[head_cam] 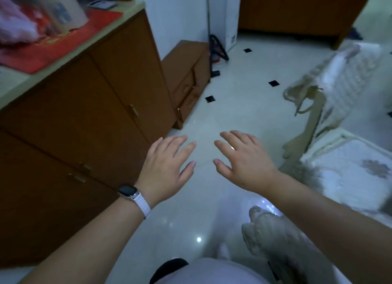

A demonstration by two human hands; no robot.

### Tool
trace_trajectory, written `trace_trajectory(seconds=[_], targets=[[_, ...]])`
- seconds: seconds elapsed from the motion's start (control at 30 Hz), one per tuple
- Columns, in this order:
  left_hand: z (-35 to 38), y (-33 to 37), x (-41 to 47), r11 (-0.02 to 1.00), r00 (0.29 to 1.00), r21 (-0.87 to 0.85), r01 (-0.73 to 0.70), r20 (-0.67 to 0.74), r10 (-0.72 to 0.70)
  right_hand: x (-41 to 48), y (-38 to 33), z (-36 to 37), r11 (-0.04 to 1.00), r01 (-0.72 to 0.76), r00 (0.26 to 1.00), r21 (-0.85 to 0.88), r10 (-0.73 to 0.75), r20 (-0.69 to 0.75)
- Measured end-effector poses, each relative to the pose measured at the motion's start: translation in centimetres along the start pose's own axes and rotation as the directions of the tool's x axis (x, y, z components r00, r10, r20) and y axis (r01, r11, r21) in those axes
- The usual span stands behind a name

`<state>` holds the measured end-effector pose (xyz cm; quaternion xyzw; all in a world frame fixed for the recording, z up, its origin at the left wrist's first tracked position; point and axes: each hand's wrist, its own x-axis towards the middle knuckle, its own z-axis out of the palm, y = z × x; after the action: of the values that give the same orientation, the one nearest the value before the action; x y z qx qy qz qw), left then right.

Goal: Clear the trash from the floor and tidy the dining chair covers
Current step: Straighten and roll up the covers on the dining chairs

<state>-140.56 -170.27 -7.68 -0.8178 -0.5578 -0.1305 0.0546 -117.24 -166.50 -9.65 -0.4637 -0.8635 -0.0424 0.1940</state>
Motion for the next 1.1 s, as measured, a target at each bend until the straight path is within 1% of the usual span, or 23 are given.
trace_trajectory(seconds=[0.17, 0.27, 0.4, 0.53, 0.63, 0.77, 0.87, 0.93, 1.1], targets=[[3.2, -0.7, 6.8, 0.969, 0.973, -0.094, -0.229, -0.062, 0.223, -1.0, 3.2, 0.3, 0.971, -0.221, 0.975, -0.089, 0.22, -0.02], [5.1, -1.3, 10.6, 0.918, 0.93, -0.15, -0.367, -0.084, 0.358, -1.0, 4.4, -0.1, 0.909, -0.372, 0.928, -0.188, 0.371, -0.042], [6.4, -2.4, 14.8, 0.813, 0.852, -0.254, -0.524, -0.155, 0.501, -0.7, 4.6, -0.9, 0.769, -0.587, 0.804, -0.254, 0.591, -0.066], [7.9, -3.4, 18.6, 0.716, 0.768, -0.282, -0.639, -0.18, 0.615, 0.1, 2.7, -1.6, 0.653, -0.69, 0.707, -0.312, 0.7, -0.099], [9.2, -2.9, 19.9, 0.637, 0.72, -0.355, -0.684, -0.19, 0.667, -1.0, 0.7, -2.0, 0.529, -0.774, 0.605, -0.348, 0.78, -0.159], [10.1, -0.3, 20.3, 0.468, 0.587, -0.414, -0.781, -0.231, 0.776, -3.6, -2.2, -2.9, 0.375, -0.847, 0.477, -0.377, 0.849, -0.228], [10.0, 2.7, 19.7, 0.344, 0.486, -0.447, -0.826, -0.256, 0.836, -6.5, -4.5, -3.4, 0.233, -0.9, 0.349, -0.369, 0.891, -0.289], [10.0, 5.0, 19.2, 0.26, 0.413, -0.46, -0.849, -0.269, 0.87, -8.4, -6.3, -3.7, 0.128, -0.925, 0.26, -0.358, 0.9, -0.35], [9.5, 11.1, 17.1, 0.099, 0.255, -0.479, -0.872, -0.272, 0.928, -13.0, -10.3, -4.1, -0.072, -0.95, 0.079, -0.304, 0.886, -0.457]])
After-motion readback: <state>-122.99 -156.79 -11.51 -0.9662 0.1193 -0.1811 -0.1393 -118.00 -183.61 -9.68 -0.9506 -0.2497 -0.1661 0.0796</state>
